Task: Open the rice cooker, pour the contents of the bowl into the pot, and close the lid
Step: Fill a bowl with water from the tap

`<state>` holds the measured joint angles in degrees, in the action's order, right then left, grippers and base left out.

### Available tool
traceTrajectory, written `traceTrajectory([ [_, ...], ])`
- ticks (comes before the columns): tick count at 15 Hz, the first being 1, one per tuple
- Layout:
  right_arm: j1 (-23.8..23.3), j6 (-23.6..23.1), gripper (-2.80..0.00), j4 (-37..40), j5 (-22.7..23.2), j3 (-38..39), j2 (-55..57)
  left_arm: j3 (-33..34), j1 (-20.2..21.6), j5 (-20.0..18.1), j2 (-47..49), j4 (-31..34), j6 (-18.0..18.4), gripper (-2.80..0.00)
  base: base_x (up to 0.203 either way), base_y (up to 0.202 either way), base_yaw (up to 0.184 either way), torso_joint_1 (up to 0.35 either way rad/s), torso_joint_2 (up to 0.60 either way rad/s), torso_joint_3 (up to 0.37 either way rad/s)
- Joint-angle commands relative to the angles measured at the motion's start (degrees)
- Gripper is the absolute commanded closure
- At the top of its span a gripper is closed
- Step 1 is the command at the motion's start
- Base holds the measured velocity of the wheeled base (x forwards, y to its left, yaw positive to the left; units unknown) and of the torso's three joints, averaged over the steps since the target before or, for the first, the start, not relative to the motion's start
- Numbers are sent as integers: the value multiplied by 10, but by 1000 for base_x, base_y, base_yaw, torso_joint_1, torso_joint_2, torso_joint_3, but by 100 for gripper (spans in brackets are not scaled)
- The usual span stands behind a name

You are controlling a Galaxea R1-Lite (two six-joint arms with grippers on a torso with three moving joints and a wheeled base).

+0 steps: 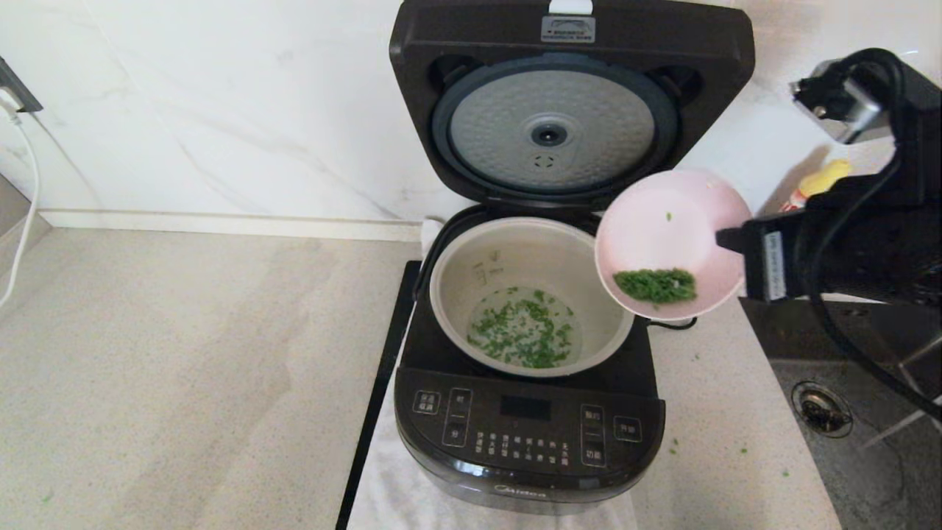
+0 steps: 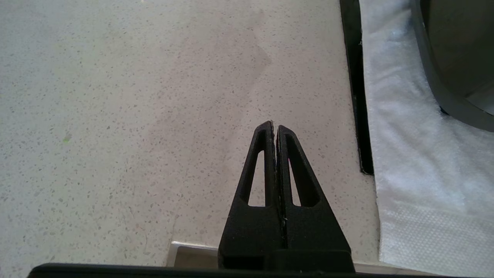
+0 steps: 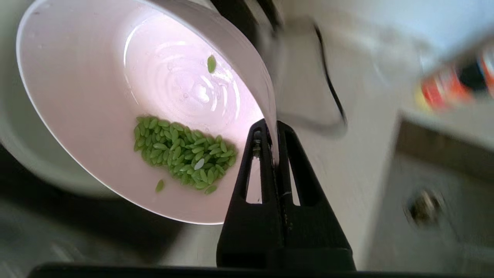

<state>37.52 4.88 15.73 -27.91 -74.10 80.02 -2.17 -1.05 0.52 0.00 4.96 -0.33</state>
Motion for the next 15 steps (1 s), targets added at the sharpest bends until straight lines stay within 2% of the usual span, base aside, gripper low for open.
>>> traceTrajectory([
  [1, -65, 3, 0, 83, 56, -6, -53, 0, 0, 1, -1, 0, 0, 0, 0, 0, 0, 0, 0, 0],
  [4, -174, 11, 0, 164, 145, -8, -88, 1, 0, 0, -2, 0, 0, 0, 0, 0, 0, 0, 0, 0],
  [8, -389, 11, 0, 255, 254, -8, -99, 0, 0, 0, -2, 0, 0, 0, 0, 0, 0, 0, 0, 0],
  [11, -543, -18, 0, 291, 315, 5, -84, 1, 0, 0, -2, 0, 0, 0, 0, 0, 0, 0, 0, 0],
  [15, -704, -42, 0, 304, 366, 18, -21, 0, 0, 0, -1, 0, 0, 0, 0, 0, 0, 0, 0, 0],
])
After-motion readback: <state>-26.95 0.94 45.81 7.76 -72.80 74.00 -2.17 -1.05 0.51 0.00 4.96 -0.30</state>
